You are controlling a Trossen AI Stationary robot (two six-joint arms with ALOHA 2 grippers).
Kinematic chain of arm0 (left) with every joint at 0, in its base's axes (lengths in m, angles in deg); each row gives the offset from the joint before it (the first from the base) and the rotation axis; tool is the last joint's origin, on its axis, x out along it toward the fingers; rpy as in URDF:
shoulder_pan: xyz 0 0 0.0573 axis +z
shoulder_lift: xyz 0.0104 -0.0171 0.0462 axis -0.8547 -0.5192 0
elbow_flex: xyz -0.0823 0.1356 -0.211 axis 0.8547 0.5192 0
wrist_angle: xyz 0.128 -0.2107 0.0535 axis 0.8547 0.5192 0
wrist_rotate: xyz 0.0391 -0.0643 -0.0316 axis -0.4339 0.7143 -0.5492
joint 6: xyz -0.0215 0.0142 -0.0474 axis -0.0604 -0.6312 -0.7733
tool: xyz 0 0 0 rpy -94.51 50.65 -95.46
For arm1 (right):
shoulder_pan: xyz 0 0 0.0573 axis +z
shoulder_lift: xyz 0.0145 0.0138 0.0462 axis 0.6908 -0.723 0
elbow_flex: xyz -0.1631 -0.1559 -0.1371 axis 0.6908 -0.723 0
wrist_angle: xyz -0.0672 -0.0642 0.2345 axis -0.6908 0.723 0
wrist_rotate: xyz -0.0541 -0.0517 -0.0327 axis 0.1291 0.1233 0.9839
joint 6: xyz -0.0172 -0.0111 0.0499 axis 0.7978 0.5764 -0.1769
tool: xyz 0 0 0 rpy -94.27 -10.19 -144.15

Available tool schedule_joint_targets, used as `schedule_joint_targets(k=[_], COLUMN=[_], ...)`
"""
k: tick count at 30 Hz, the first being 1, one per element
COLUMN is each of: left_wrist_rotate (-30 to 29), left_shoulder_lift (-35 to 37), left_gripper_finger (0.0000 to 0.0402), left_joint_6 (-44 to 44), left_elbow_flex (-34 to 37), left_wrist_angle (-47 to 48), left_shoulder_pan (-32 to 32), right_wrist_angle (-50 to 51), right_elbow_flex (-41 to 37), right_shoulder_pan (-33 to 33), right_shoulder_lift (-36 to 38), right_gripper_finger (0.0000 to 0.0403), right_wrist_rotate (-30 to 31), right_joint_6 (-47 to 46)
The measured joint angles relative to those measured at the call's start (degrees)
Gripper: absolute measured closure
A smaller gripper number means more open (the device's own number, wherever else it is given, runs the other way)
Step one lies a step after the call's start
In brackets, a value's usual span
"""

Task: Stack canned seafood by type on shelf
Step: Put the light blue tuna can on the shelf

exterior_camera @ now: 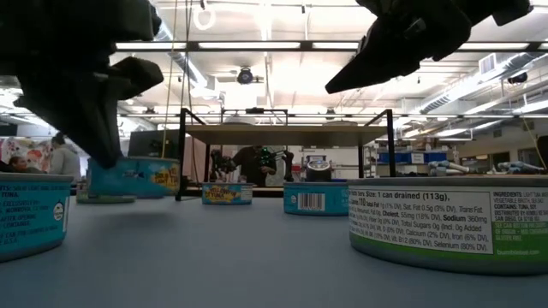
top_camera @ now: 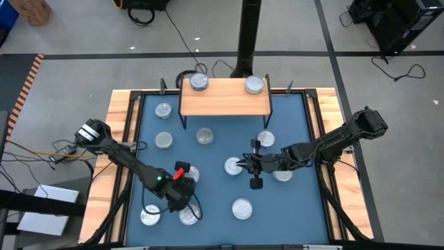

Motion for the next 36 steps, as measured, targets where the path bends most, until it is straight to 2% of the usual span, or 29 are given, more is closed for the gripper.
schedule_joint_targets(k=[7, 14, 20, 25, 29, 36], left_wrist_rotate=[1.4, 7.3, 10.2, 11.5, 13.0, 13.4], left_shoulder_lift=[3.5, 4.7, 4.7, 4.7, 4.8, 4.9], left_gripper_finger=[0.0401, 0.0401, 0.0401, 0.0401, 0.0401, 0.0401], left_joint_6=[0.2, 0.3, 0.3, 0.2, -0.2, -0.3], left_elbow_flex=[0.0, 0.0, 0.0, 0.0, 0.0, 0.0], left_wrist_angle=[-3.5, -9.0, -12.4, -14.4, -17.1, -20.8], left_shoulder_pan=[1.2, 3.9, 7.0, 9.1, 10.7, 12.4], right_wrist_angle=[-5.1, -14.2, -14.2, -14.2, -14.2, -14.1], right_elbow_flex=[0.0, 0.6, 5.8, 10.8, 14.2, 17.7], right_shoulder_pan=[0.2, 1.5, 3.9, 6.8, 8.3, 9.4], right_shoulder_lift=[-3.0, -9.8, -17.4, -22.7, -25.7, -29.1], right_gripper_finger=[0.0336, 0.0308, 0.0252, 0.0195, 0.0157, 0.0123], right_wrist_rotate=[0.0, 0.4, 5.8, 13.8, 17.9, 23.2], right_joint_6=[1.3, 6.2, 13.3, 23.2, 30.4, 39.9])
